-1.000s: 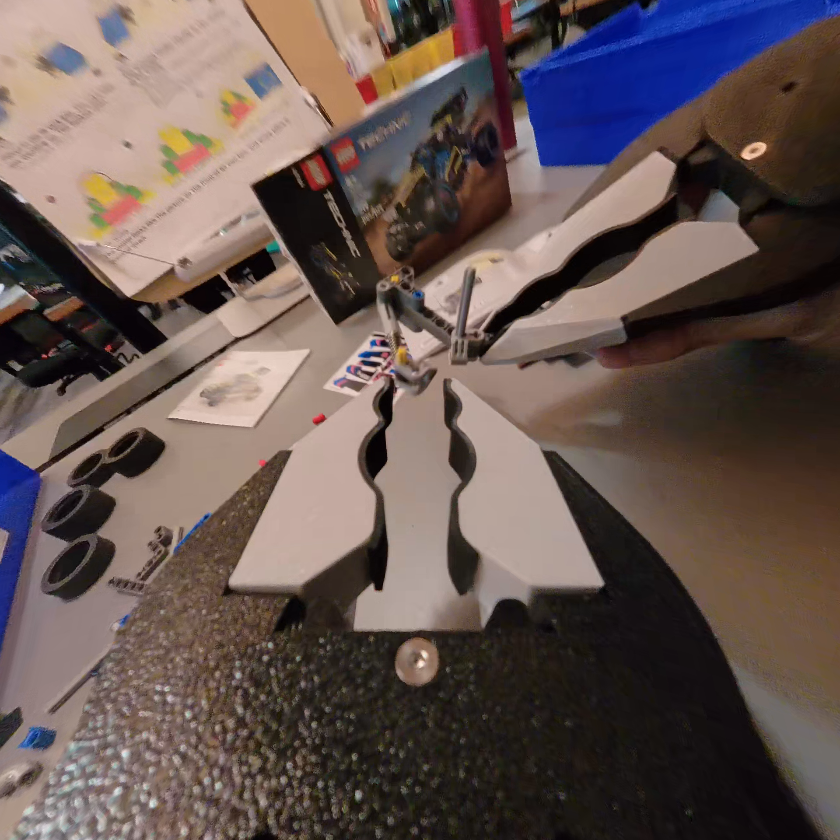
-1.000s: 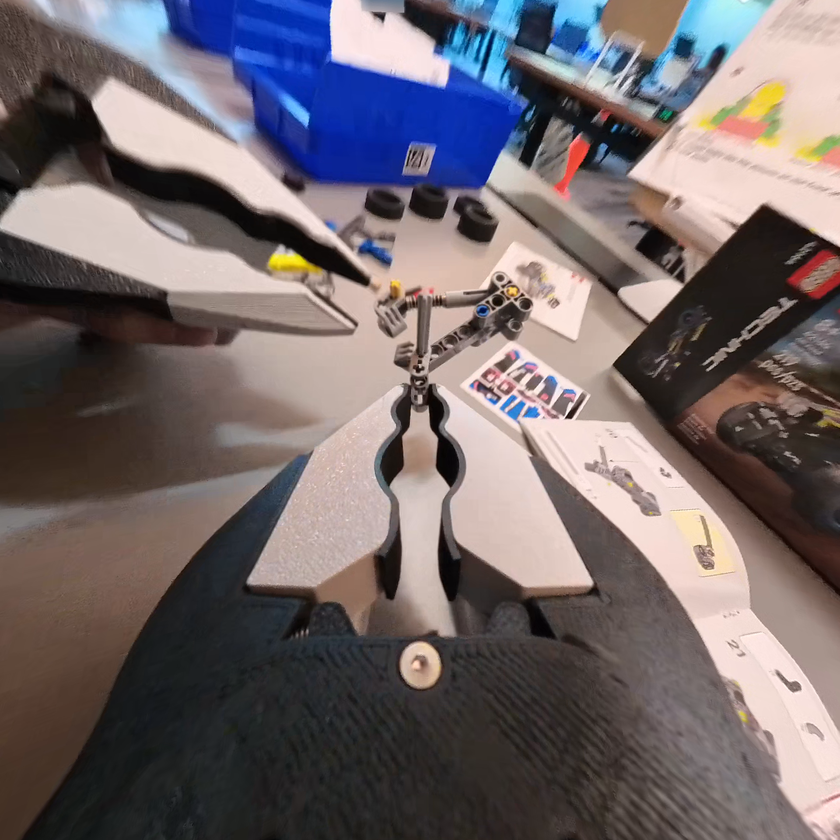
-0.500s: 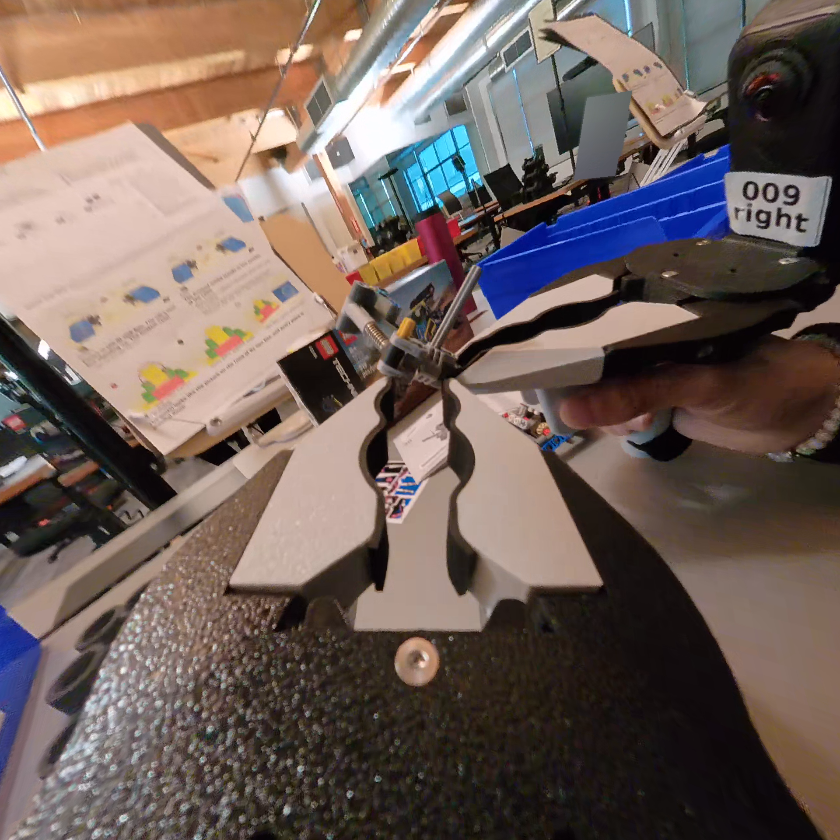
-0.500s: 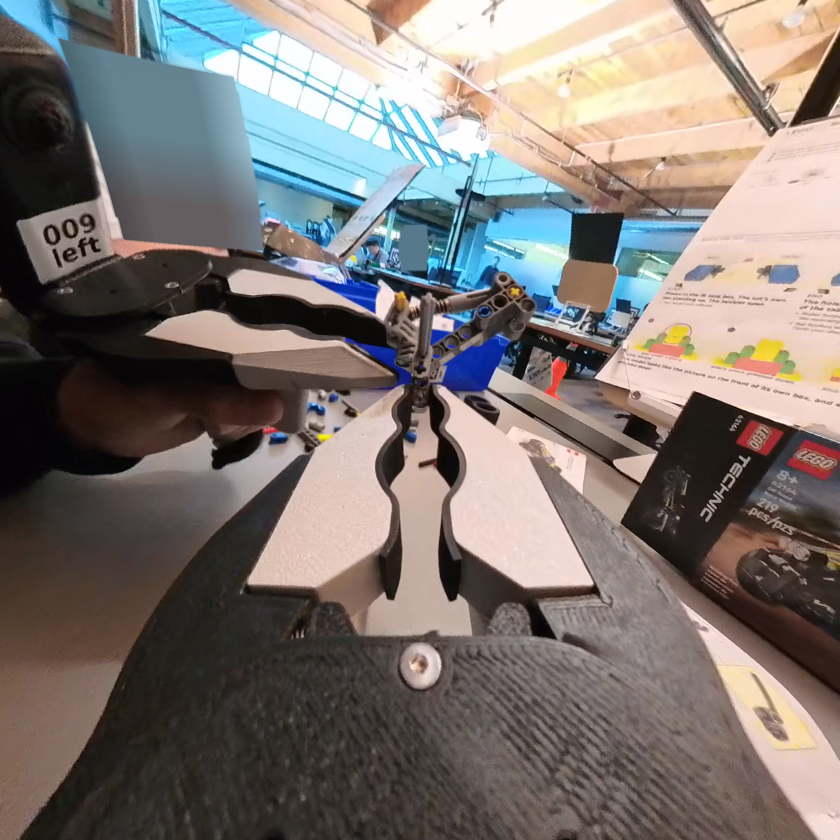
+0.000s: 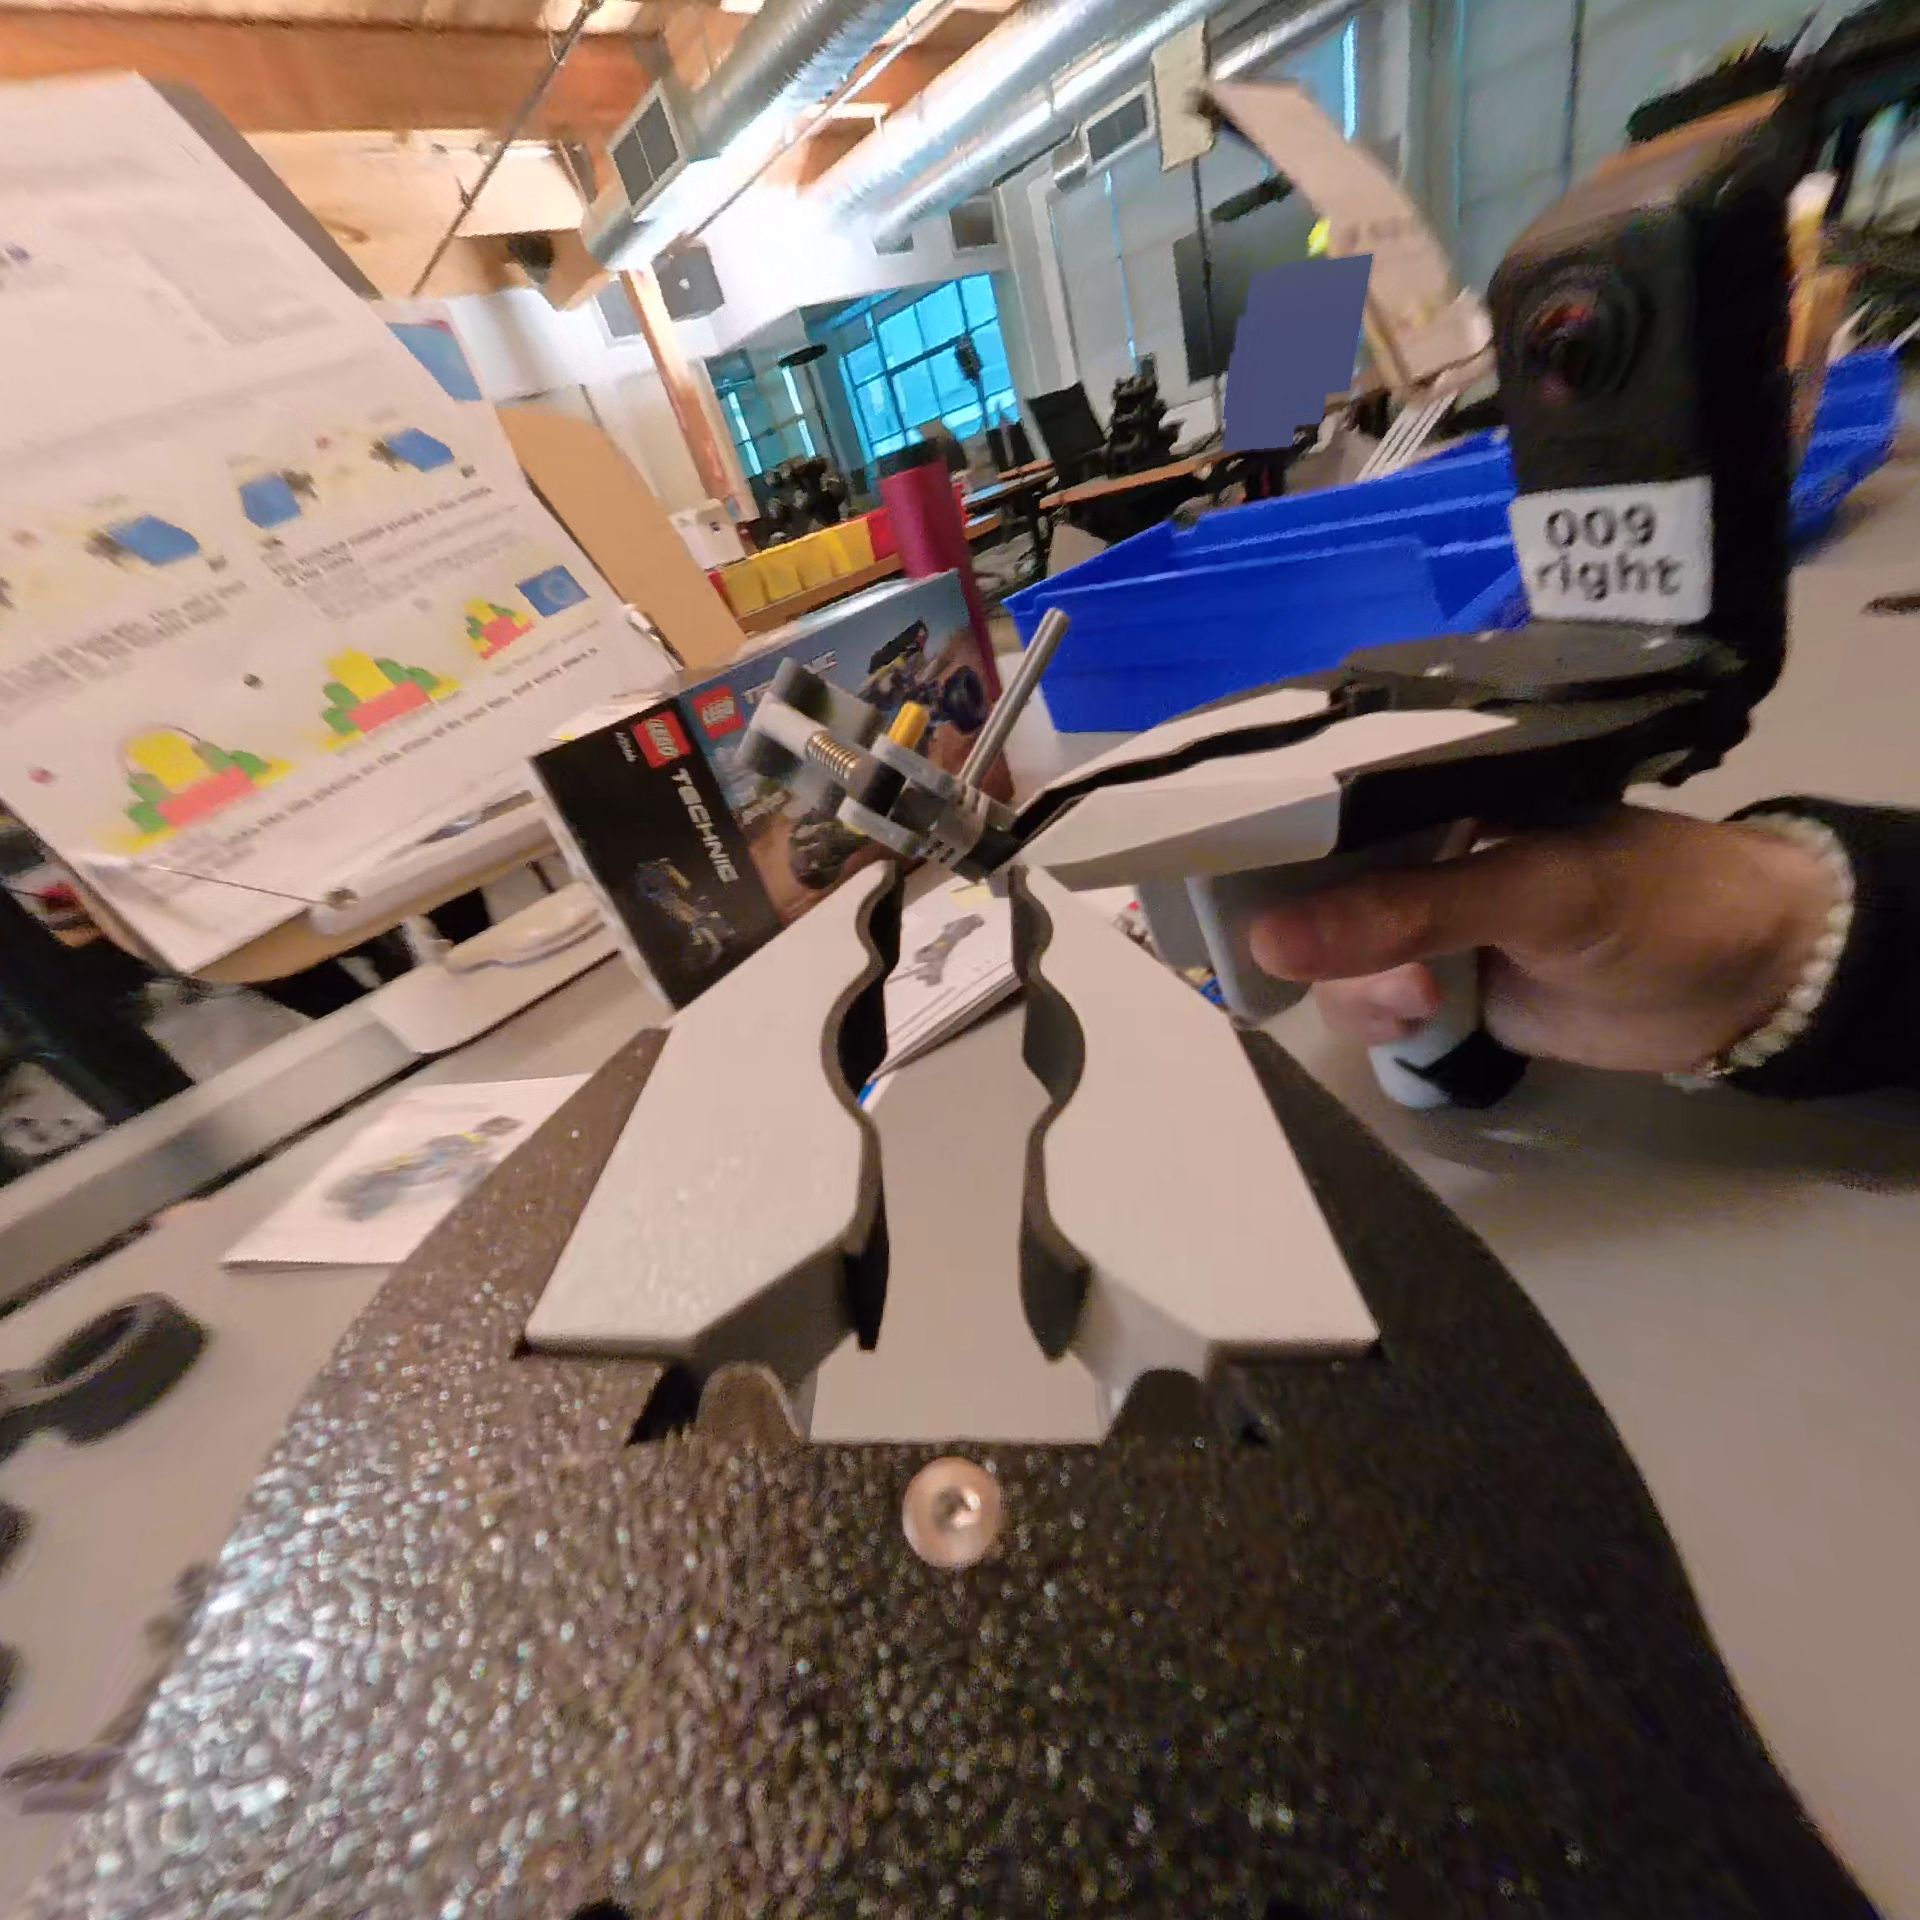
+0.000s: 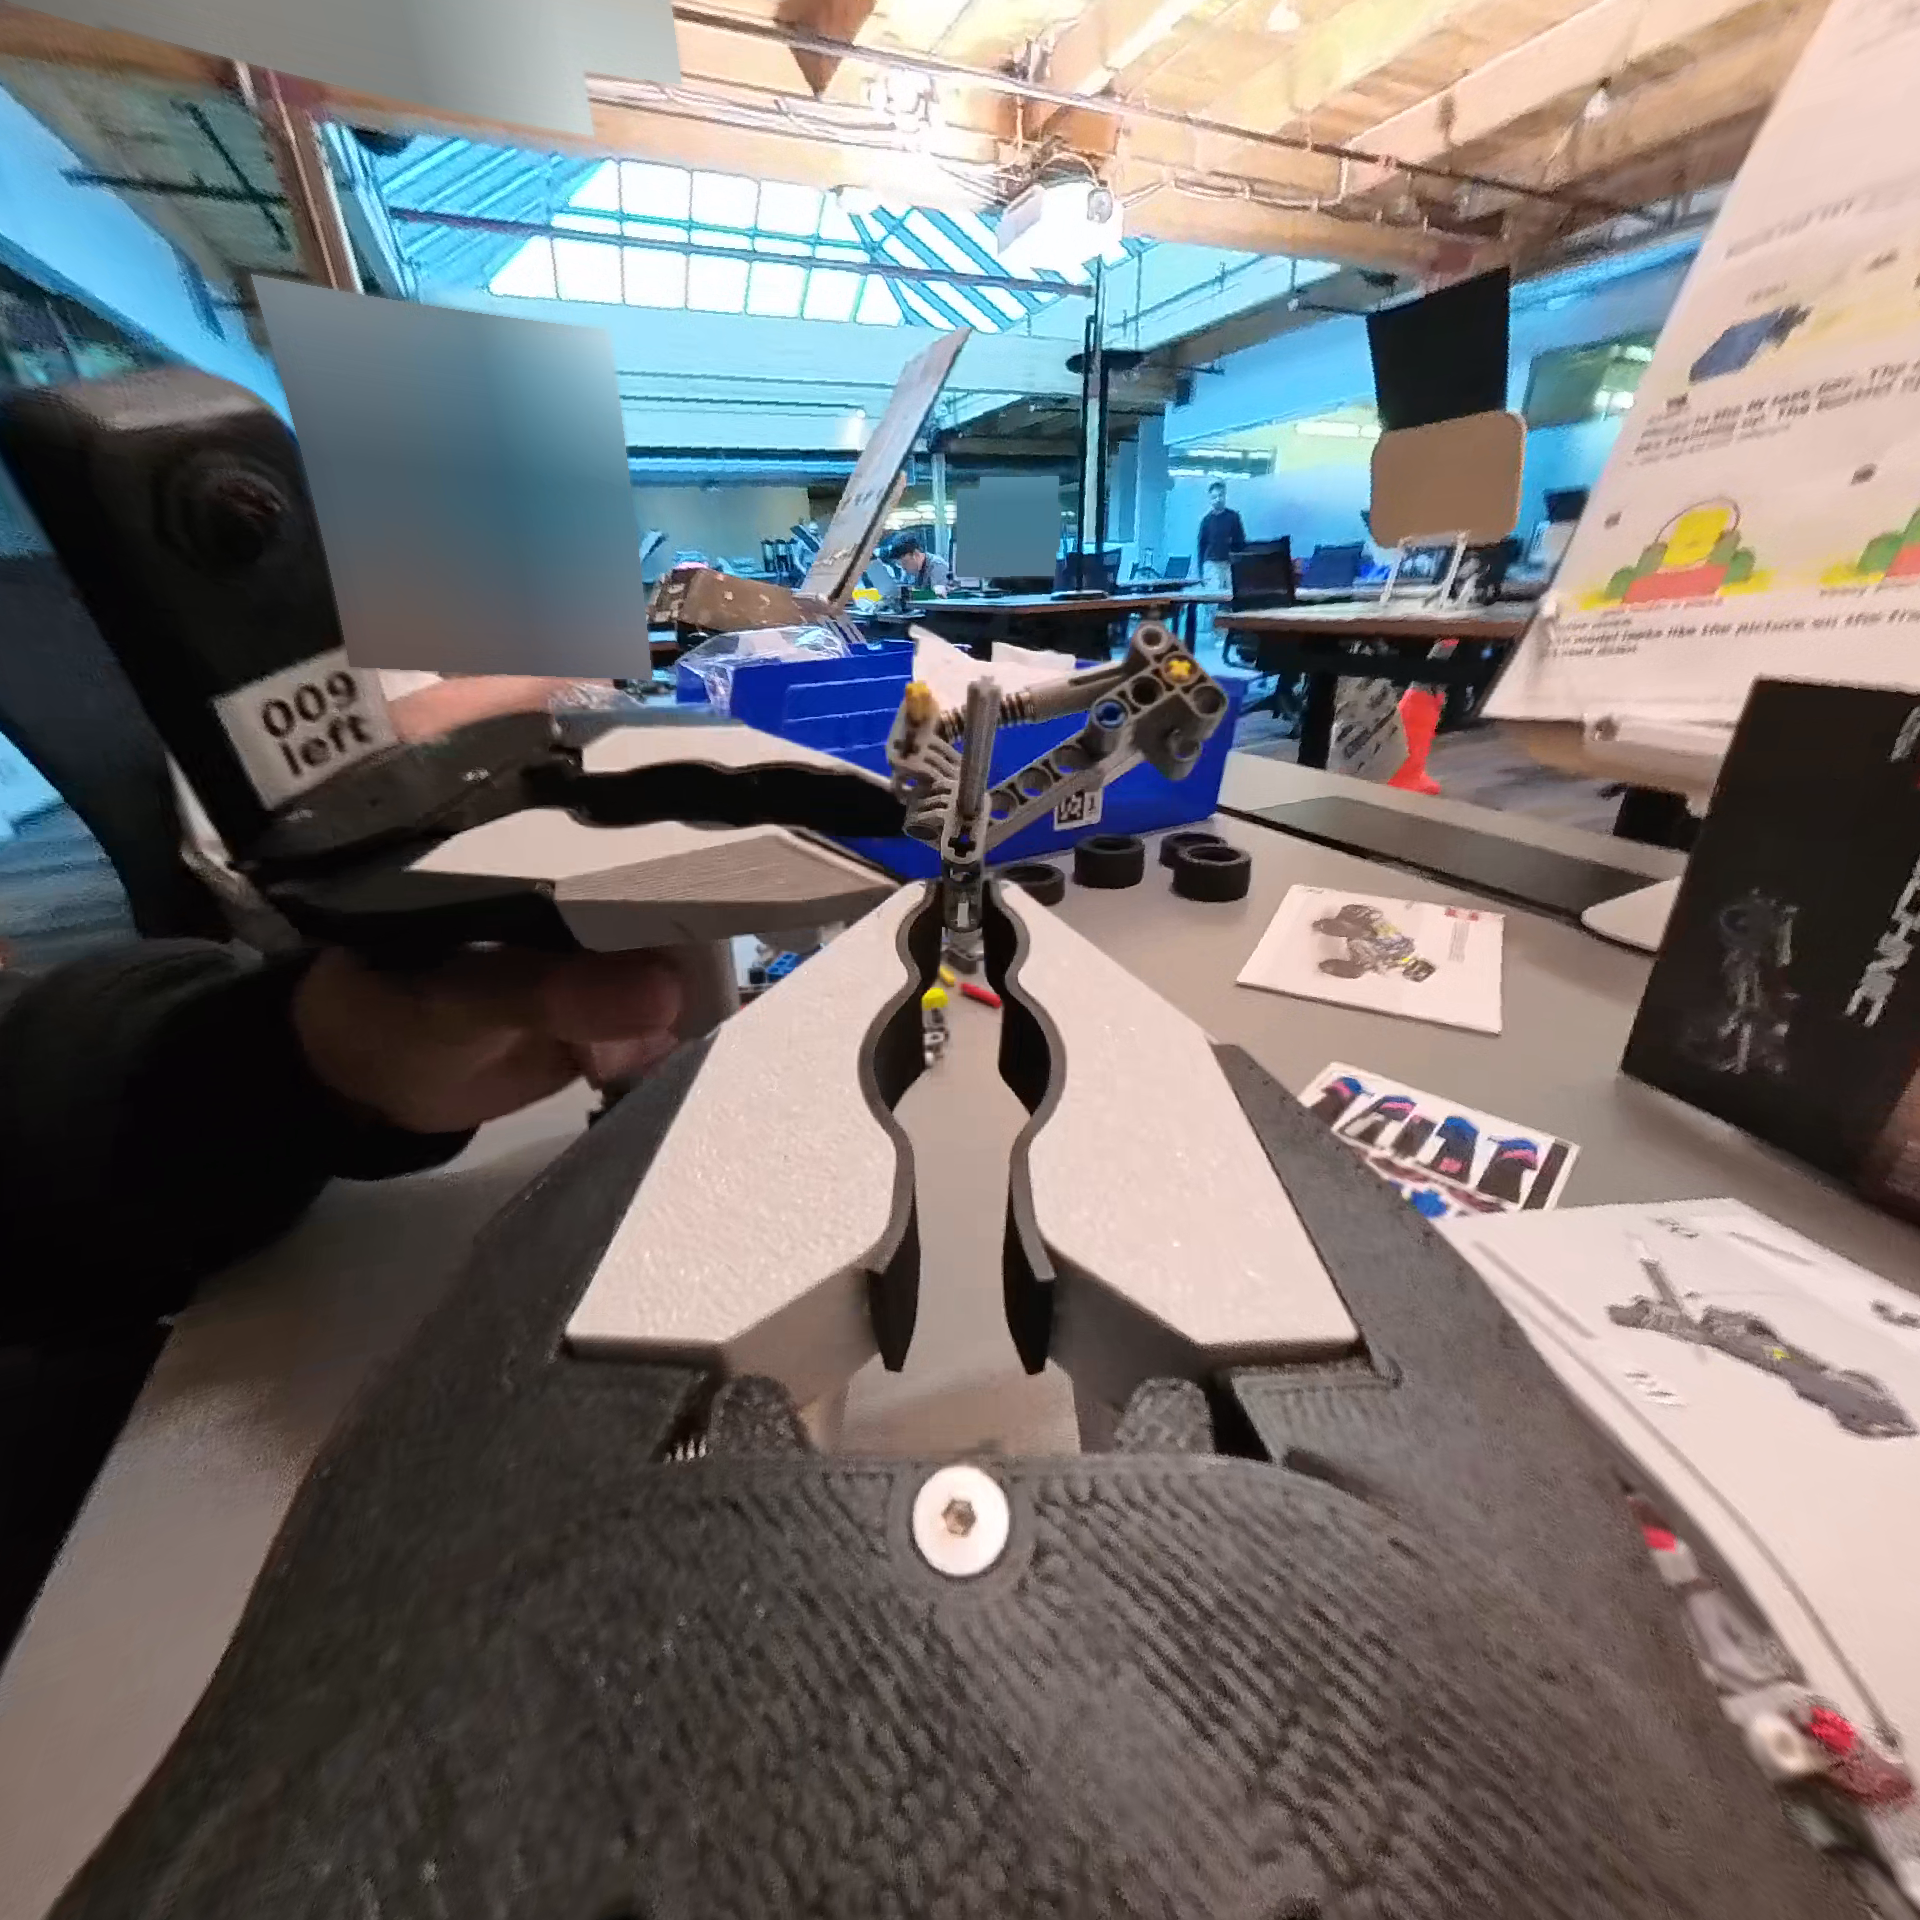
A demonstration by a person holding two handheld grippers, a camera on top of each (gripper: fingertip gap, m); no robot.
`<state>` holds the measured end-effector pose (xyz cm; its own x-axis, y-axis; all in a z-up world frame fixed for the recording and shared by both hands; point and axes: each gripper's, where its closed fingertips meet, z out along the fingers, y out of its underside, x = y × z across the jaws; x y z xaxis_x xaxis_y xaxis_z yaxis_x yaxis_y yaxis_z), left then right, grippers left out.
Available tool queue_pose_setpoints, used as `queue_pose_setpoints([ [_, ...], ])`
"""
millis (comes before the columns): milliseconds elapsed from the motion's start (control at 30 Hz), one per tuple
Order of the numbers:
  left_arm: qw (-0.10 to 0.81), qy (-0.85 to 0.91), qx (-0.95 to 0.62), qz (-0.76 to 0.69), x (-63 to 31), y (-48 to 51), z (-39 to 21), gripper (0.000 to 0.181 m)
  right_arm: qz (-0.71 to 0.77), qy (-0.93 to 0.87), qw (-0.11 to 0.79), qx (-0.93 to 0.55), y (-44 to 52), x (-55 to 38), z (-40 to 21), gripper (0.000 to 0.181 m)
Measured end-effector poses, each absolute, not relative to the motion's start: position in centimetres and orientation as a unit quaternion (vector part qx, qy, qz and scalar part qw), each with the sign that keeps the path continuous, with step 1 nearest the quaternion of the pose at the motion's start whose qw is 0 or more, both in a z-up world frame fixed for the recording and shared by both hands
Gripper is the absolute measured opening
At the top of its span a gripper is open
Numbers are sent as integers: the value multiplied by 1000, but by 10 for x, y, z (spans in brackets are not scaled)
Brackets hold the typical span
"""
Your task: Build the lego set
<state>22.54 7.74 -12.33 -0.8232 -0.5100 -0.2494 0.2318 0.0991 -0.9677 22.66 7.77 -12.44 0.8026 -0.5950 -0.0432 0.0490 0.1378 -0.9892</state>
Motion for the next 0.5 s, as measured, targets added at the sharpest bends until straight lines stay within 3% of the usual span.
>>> queue_pose_setpoints([
  [200, 190, 677, -123, -701, 229, 75, -130, 23, -142, 267, 750, -588, 72, 230, -124, 5],
  [500, 233, 674, -86, -696, 231, 69, -123, 23, -91, 295, 754, -580, 71, 232, -128, 5],
])
